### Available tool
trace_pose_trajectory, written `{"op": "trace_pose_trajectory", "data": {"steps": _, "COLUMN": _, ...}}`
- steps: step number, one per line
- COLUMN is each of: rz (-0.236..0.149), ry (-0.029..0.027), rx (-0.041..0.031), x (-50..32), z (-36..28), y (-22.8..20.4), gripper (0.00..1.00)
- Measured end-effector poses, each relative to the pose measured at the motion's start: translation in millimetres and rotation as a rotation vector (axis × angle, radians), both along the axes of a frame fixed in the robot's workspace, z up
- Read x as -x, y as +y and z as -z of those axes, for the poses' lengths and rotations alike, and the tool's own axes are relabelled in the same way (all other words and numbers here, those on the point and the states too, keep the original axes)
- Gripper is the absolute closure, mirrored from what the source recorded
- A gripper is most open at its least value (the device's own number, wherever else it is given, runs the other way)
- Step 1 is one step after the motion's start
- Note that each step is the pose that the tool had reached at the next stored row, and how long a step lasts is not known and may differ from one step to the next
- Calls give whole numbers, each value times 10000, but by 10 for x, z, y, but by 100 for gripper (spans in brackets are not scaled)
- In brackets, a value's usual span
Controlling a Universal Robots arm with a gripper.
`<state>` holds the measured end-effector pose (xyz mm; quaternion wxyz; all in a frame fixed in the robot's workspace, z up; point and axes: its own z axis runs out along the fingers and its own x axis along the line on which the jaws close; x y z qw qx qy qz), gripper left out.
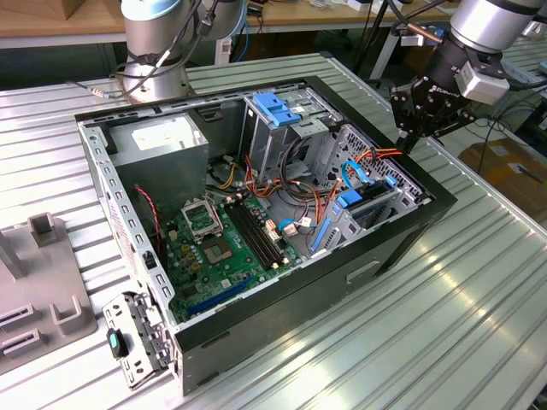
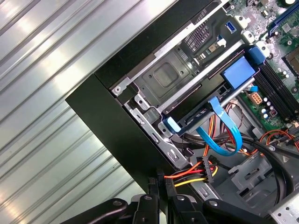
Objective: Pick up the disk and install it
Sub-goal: 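Insert the second disk wire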
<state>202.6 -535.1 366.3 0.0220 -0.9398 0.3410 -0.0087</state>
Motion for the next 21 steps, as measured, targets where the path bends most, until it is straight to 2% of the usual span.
{"op": "trace_pose_trajectory", "data": {"steps": 16, "rz": 1, "ry": 0, "rx": -12, "x": 0, "z": -2, "y": -1, "gripper": 83}}
{"op": "trace_pose_trajectory", "data": {"steps": 18, "rz": 1, "ry": 0, "rx": -12, "x": 0, "z": -34, "y": 0, "gripper": 83}}
{"op": "trace_pose_trajectory", "data": {"steps": 20, "rz": 0, "ry": 0, "rx": -12, "x": 0, "z": -139, "y": 1, "gripper": 83}}
{"op": "trace_pose_trajectory", "data": {"steps": 21, "rz": 1, "ry": 0, "rx": -11, "x": 0, "z": -168, "y": 1, "gripper": 83}}
